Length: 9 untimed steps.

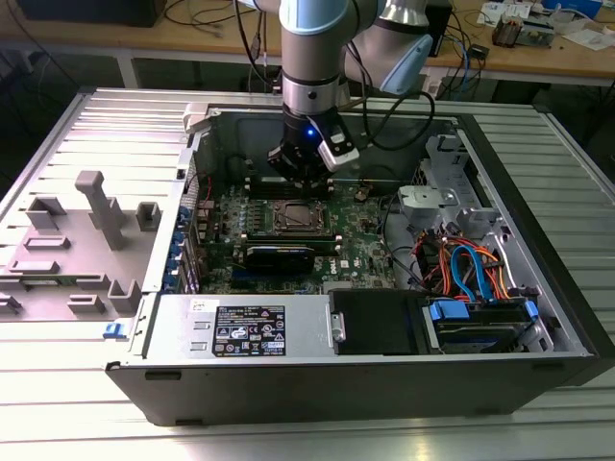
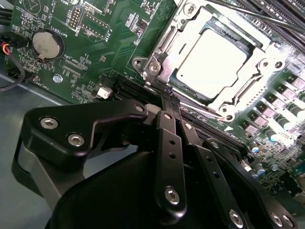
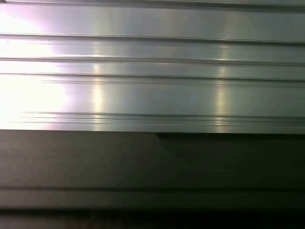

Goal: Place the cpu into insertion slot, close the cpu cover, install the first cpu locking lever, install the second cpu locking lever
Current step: 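Install the first cpu locking lever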

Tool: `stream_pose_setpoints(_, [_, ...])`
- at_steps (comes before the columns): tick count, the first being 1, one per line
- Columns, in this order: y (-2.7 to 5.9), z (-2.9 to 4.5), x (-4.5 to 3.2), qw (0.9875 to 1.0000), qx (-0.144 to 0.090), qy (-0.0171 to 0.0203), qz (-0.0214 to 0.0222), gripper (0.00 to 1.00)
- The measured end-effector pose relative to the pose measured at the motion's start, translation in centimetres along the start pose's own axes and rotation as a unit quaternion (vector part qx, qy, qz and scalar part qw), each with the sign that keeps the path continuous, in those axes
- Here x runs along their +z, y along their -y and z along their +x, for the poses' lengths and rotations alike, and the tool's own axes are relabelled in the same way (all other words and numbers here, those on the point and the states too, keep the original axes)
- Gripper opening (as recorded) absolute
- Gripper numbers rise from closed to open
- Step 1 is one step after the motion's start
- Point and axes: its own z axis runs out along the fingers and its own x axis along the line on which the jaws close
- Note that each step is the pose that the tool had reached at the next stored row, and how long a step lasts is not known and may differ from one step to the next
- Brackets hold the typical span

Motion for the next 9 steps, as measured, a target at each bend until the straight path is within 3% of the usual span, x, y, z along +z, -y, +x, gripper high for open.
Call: stream_pose_setpoints(9, [0.01, -0.09, 0.12, 1.0, 0.0, 0.0, -0.0004, 0.11])
